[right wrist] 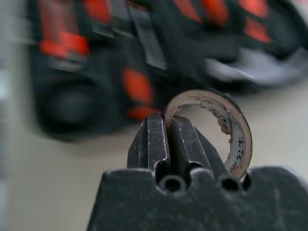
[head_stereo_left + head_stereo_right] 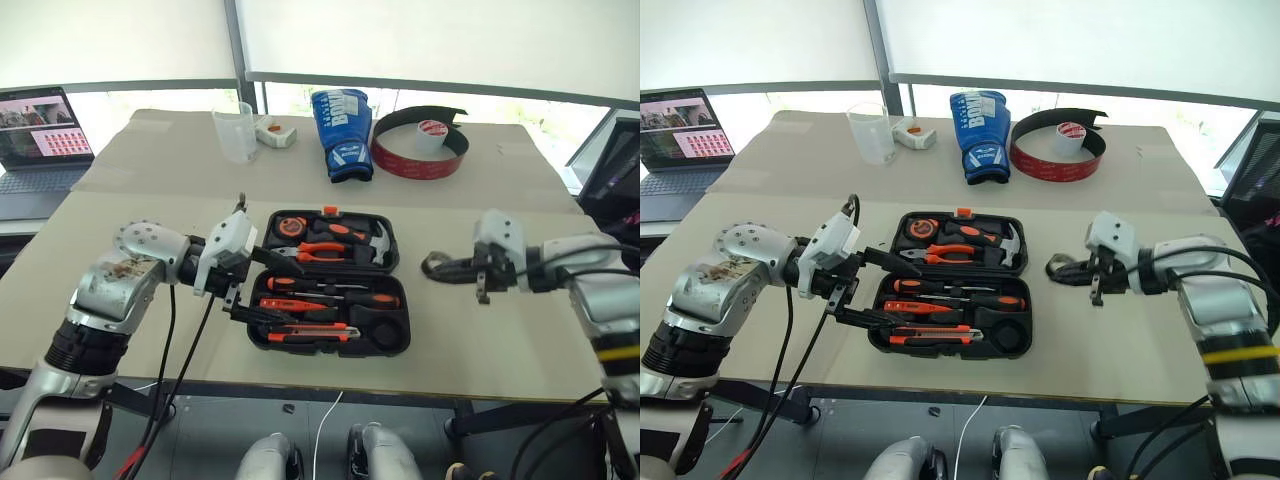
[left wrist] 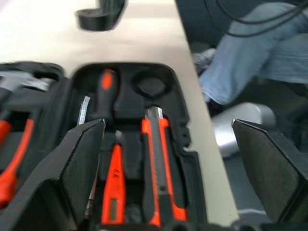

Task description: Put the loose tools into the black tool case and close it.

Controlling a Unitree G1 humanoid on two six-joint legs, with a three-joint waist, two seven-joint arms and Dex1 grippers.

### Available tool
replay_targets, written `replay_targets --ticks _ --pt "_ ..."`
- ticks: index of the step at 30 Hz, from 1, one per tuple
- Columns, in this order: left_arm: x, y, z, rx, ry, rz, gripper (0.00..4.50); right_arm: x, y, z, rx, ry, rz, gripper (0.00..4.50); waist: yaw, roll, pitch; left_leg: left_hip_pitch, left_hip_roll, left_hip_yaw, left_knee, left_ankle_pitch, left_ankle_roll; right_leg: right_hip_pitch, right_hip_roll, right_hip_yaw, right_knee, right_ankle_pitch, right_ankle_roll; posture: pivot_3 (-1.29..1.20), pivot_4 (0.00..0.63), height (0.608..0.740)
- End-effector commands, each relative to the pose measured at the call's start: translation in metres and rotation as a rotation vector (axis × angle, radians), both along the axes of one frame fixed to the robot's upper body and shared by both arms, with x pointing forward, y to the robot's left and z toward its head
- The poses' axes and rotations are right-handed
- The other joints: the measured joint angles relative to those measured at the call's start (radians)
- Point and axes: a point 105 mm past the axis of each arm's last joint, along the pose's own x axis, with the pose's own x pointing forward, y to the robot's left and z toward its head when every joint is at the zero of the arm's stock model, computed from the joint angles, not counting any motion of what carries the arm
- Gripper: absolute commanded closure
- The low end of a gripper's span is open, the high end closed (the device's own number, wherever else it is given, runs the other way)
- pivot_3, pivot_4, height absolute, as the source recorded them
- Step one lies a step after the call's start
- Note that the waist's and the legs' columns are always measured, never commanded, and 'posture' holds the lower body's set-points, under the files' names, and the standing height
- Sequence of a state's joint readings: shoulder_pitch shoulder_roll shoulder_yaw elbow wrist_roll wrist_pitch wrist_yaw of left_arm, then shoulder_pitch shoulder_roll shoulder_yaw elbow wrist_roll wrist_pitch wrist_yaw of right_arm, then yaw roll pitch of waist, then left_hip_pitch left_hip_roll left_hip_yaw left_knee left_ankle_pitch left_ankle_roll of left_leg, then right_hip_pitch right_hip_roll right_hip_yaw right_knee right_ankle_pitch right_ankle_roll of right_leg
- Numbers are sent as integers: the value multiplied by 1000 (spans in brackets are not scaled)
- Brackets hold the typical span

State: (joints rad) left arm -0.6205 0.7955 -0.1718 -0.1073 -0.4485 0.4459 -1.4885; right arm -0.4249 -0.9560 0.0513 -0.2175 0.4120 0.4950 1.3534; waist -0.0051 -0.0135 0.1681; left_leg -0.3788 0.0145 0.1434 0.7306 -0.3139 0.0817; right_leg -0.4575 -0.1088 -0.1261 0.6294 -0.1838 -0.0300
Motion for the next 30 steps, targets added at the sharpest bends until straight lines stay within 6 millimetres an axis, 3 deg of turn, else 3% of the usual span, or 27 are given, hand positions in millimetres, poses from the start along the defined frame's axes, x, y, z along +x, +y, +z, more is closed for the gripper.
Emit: replay_targets --ticks 1,3,12,21,26,29,30 --pt "-4 0 3 19 -39 -40 0 -27 21 2 -21 -24 89 4470 1 0 0 0 0 0 0 0 0 0 0 0 0 0 0 0 150 727" --pt "-5 -2 4 19 -37 -51 0 -36 28 -8 -54 -23 106 4470 6 0 0 0 0 0 0 0 0 0 -1 0 0 0 1 0 150 727" --pt "-3 -7 7 13 -44 -62 0 -28 42 -36 -99 -63 57 4470 16 0 0 -1 0 0 0 0 0 -1 0 0 0 0 0 0 150 727" --pt "-3 -8 5 1 -47 -53 0 -17 42 -47 -145 -70 20 4470 16 0 0 -1 0 1 0 0 0 -1 1 0 0 -1 0 0 150 727" --pt "-3 -4 3 -2 -45 -39 0 -22 41 -42 -144 -57 31 2860 16 0 0 -1 0 0 0 0 0 -1 1 0 0 -1 0 0 150 727" --pt "-4 0 2 -4 -39 -11 0 -27 49 -23 -64 -56 45 1842 16 0 0 -1 0 0 0 0 0 -1 1 0 0 -1 0 0 150 727" --pt "-4 2 2 -6 -37 7 0 -26 51 -13 -20 -47 31 1842 16 0 0 -1 0 0 0 0 0 -1 1 0 0 -1 0 0 150 727"
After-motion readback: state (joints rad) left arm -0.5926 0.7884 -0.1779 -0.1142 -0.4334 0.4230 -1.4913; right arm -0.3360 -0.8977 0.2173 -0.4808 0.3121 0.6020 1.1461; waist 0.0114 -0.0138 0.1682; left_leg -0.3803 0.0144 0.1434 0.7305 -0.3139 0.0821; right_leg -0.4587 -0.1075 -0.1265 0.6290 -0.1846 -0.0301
